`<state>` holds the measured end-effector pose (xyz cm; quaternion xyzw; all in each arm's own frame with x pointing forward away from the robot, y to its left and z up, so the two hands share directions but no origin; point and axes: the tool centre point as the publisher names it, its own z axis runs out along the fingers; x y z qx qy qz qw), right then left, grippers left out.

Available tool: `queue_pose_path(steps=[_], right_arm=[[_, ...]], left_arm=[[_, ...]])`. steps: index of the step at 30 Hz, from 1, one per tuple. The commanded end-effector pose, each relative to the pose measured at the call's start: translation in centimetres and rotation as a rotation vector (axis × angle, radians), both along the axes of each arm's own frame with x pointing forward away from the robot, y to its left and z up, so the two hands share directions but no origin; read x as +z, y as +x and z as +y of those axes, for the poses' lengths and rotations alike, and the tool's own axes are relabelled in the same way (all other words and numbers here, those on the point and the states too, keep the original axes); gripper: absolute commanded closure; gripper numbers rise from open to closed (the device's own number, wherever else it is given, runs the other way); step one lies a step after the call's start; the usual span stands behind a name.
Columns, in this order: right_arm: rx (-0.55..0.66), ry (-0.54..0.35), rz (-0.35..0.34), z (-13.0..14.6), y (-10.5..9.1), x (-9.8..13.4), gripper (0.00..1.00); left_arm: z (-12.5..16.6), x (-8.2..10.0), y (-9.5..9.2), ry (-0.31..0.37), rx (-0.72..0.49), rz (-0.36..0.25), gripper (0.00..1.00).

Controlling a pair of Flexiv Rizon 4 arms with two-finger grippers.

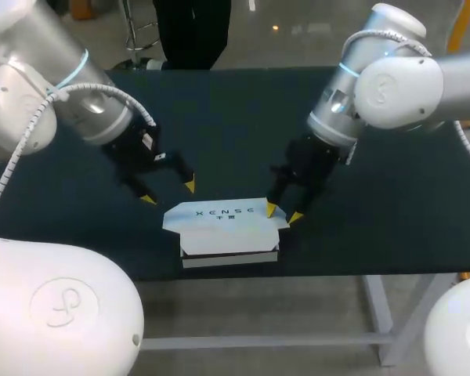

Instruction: Assemble the packaging by folding the flat box into shape, placing the metal phone stand inside, and closing the box properly

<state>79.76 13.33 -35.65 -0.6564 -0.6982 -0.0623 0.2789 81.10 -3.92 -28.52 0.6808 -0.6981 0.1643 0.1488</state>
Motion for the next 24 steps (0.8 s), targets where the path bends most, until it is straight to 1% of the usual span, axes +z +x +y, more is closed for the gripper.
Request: queue_pose_path(steps=[1,2,3,4,6,7,9,12,14,16,21,24], right_arm=[[-0.002,0.005,0.0,-0.1,0.0,-0.1,0.48],[-0.003,0.005,0.001,-0.2,0.0,-0.1,0.49],[-0.003,0.005,0.001,-0.2,0.0,-0.1,0.49],[-0.004,0.005,0.001,-0.2,0.0,-0.1,0.48],[-0.005,0.006,0.001,-0.2,0.0,-0.1,0.49],[-0.005,0.006,0.001,-0.2,0.0,-0.1,0.49],[-0.006,0.007,0.0,-0.2,-0.1,-0.1,0.5],[-0.007,0.009,-0.002,-0.2,-0.1,-0.2,0.5],[-0.007,0.009,-0.004,-0.2,-0.1,-0.2,0.5],[-0.006,0.008,-0.008,-0.2,-0.1,-0.2,0.51],[-0.004,0.008,-0.011,-0.3,0.0,-0.2,0.51],[-0.001,0.009,-0.01,-0.2,0.1,-0.4,0.51]], left_arm=[[-1.7,-0.5,0.4,0.116,0.025,0.107,0.13],[-1.9,-0.7,0.0,0.138,0.035,0.109,0.16],[-2.0,-0.8,-0.3,0.143,0.045,0.117,0.12],[-2.2,-0.9,-0.7,0.157,0.048,0.12,0.11],[-2.5,-1.1,-1.2,0.174,0.053,0.128,0.11],[-2.6,-1.3,-1.5,0.19,0.049,0.127,0.13],[-2.8,-1.6,-1.8,0.204,0.056,0.143,0.15],[-2.7,-2.0,-2.2,0.214,0.059,0.152,0.11],[-2.5,-2.3,-2.5,0.216,0.063,0.158,0.13],[-2.4,-2.6,-2.8,0.223,0.07,0.16,0.2],[-2.3,-3.6,-3.1,0.233,0.077,0.159,0.22],[-2.3,-4.1,-3.1,0.228,0.08,0.158,0.27]])
